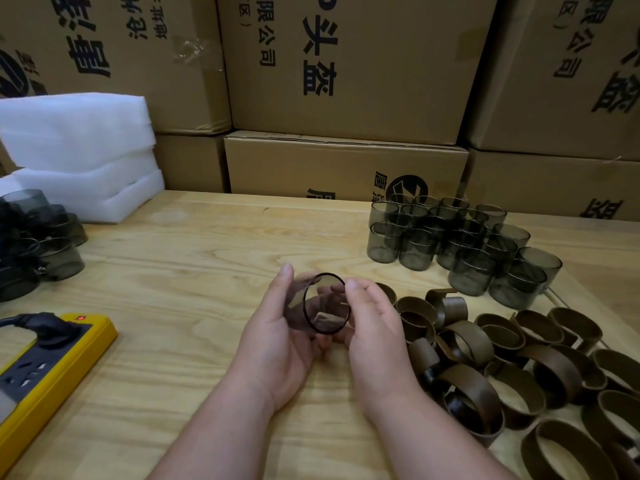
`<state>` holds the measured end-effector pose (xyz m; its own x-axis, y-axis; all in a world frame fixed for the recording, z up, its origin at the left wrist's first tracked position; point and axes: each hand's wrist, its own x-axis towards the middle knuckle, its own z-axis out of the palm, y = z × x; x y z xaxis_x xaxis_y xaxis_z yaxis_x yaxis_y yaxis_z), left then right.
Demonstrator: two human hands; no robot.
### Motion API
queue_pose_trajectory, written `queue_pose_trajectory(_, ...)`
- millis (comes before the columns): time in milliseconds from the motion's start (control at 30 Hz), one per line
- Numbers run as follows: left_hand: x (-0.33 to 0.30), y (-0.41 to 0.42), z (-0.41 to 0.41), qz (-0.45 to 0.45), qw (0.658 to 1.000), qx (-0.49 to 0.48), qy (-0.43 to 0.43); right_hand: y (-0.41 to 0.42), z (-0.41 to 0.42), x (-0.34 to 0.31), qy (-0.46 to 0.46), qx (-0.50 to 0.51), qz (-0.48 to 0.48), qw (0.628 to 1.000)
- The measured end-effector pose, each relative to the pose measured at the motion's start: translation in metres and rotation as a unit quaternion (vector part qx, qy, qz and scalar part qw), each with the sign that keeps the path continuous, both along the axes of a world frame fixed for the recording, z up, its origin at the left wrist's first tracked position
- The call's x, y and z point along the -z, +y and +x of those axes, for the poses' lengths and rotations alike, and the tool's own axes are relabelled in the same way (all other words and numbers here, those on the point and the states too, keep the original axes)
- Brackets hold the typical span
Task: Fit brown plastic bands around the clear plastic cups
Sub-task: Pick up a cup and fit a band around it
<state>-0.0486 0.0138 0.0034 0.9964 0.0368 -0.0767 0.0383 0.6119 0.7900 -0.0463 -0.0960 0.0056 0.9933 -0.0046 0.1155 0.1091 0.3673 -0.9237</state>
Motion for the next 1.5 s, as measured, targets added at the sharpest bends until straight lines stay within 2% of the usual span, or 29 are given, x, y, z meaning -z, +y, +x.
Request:
queue_pose_trajectory(233,-0.002,-0.005,-0.006,0.055,0.998,0.022,-0.030,-0.003,0.000,0.001,-0.004,0.002,0.035,0.999)
queue_pose_trajectory(433,-0.003,-0.005,-0.006,0.026,1.000,-0.007,-0.016,-0.001,0.002,0.005,-0.040,-0.024,-0.014,0.999)
queue_pose_trajectory(633,-0.003,-0.005,-0.007,0.028,0.999,-0.007,-0.027,0.000,0.003,0.011,-0.057,0.015,-0.092,0.994)
queue_pose_trajectory(867,-0.004,-0.007,-0.007,0.009,0.999,0.002,-0.033,-0.001,0.003,0.011,-0.034,0.062,-0.081,0.994)
queue_pose_trajectory(1067,-0.004,0.000,-0.005,-0.068,0.996,0.024,-0.052,0.004,0.002,0.011,-0.023,0.047,-0.083,0.995)
queue_pose_trajectory(1167,-0.006,0.002,-0.005,-0.113,0.992,-0.011,-0.052,0.004,0.002,0.012,-0.019,0.032,-0.127,0.991)
queue_pose_trajectory(1367,-0.007,0.006,-0.003,-0.143,0.986,-0.082,-0.019,0.007,-0.009,0.007,-0.056,-0.015,-0.188,0.980)
queue_pose_trajectory(1500,-0.006,0.019,0.000,-0.266,0.957,-0.113,0.017,0.007,-0.016,0.005,-0.084,0.037,-0.255,0.963)
